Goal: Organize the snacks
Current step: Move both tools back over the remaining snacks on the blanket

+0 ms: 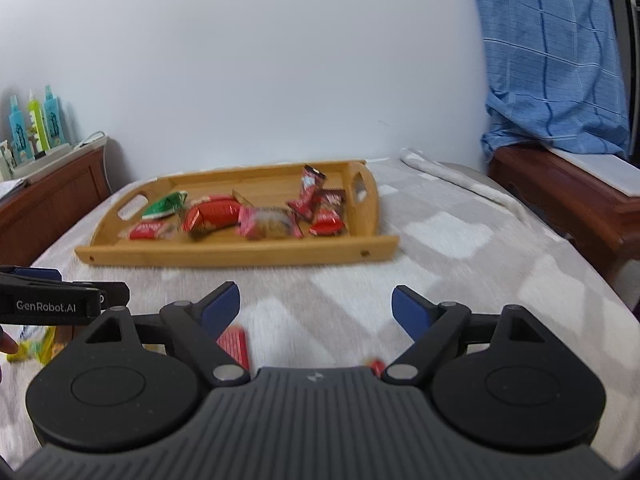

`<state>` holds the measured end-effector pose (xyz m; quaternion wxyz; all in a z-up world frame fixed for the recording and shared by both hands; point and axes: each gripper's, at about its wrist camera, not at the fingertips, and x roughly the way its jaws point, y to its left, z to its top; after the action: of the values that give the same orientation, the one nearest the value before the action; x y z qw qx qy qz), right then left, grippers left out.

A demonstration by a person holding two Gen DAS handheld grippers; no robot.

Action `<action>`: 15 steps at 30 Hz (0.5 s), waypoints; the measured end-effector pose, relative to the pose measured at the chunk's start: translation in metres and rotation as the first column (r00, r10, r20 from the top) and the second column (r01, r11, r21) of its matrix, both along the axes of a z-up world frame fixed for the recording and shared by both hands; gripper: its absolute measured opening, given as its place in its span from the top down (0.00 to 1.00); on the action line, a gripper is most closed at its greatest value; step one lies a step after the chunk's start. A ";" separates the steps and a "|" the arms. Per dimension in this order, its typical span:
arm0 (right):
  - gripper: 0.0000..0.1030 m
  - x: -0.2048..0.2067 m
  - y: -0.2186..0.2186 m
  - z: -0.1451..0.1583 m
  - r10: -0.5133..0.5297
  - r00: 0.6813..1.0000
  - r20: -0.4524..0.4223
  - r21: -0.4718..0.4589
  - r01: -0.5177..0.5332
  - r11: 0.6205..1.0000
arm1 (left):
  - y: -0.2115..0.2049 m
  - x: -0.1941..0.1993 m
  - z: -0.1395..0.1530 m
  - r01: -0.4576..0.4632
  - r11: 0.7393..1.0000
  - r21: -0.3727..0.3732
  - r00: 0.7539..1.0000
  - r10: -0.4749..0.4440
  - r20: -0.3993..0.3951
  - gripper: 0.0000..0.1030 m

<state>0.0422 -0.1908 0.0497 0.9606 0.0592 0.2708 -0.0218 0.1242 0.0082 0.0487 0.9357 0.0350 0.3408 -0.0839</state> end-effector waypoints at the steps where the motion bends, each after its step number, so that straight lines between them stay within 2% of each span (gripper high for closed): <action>1: 0.11 -0.006 0.001 -0.002 -0.010 1.000 -0.002 -0.007 0.010 1.000 | -0.001 -0.006 -0.001 0.003 1.000 -0.002 1.000 -0.003 0.000 0.13; 9: 0.09 -0.044 0.005 -0.017 -0.097 0.995 -0.037 -0.071 0.094 0.993 | -0.009 -0.043 -0.010 0.033 0.999 -0.027 0.999 -0.033 -0.020 0.13; 15: 0.09 -0.048 0.006 -0.025 -0.122 0.991 -0.058 -0.113 0.115 0.987 | -0.021 -0.055 -0.012 0.076 0.996 -0.042 0.996 -0.077 -0.039 0.13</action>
<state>-0.0063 -0.1845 0.0245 0.9501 0.0216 0.2962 -0.0954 0.0691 -0.0123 0.0368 0.9252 0.0274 0.3564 -0.1272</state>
